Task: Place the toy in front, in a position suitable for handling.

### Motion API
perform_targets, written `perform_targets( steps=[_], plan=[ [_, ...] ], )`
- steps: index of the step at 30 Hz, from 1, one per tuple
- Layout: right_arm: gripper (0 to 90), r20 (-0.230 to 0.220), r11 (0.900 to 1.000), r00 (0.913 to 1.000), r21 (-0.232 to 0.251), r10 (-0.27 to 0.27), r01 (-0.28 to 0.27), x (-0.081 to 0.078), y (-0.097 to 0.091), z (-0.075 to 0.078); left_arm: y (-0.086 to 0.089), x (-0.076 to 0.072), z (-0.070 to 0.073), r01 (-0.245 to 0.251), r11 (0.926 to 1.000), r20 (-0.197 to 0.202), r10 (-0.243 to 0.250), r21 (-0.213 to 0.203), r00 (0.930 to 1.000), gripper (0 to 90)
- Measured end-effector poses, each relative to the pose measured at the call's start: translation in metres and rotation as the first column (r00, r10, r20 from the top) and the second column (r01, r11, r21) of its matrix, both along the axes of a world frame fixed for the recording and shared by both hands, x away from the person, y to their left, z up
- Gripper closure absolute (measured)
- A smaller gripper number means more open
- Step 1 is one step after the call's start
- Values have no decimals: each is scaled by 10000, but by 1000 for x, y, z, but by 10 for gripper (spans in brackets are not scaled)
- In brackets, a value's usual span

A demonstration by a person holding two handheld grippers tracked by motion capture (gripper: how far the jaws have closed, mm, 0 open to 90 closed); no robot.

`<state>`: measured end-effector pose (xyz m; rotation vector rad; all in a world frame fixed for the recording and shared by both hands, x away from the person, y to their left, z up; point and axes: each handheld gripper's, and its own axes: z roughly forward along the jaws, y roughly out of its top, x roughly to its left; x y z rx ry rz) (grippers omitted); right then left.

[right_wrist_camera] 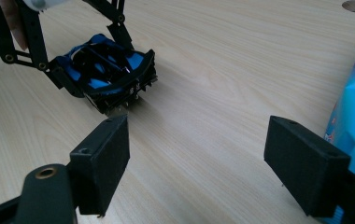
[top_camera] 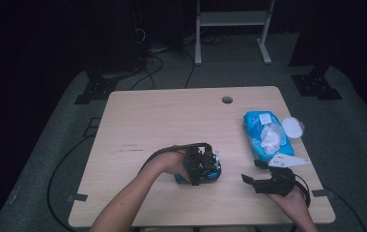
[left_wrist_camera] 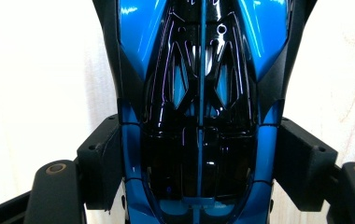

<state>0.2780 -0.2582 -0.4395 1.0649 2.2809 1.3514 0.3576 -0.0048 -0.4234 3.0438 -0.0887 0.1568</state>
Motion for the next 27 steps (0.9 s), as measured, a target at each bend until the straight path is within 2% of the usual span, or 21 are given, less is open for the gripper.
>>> perform_targets(
  steps=[7,12,15,20,24,27],
  plan=[
    [216,62,9999,10000,-103,-60,61,0,1,1,0,-4,-10,-108,9999,69,108,-56,9999,264],
    [216,356,9996,9992,-208,-191,199,-1,-1,6,-2,-6,-18,-193,9998,128,194,-83,9997,262],
    [216,668,9983,9966,-287,-487,507,1,-7,14,-1,-5,-18,-261,9994,84,263,-213,9996,261],
    [216,1114,9919,9868,-349,-1180,1225,10,-22,29,3,-2,-20,-666,9959,-239,652,-618,9976,249],
    [217,1453,9788,9743,-861,-1722,1858,27,-34,38,6,-2,-17,-798,9923,-189,783,-944,9967,180],
    [220,1580,9672,9651,-1120,-2091,2279,42,-40,40,11,-2,-12,-994,9845,-192,976,-1446,9950,158]
  ],
)
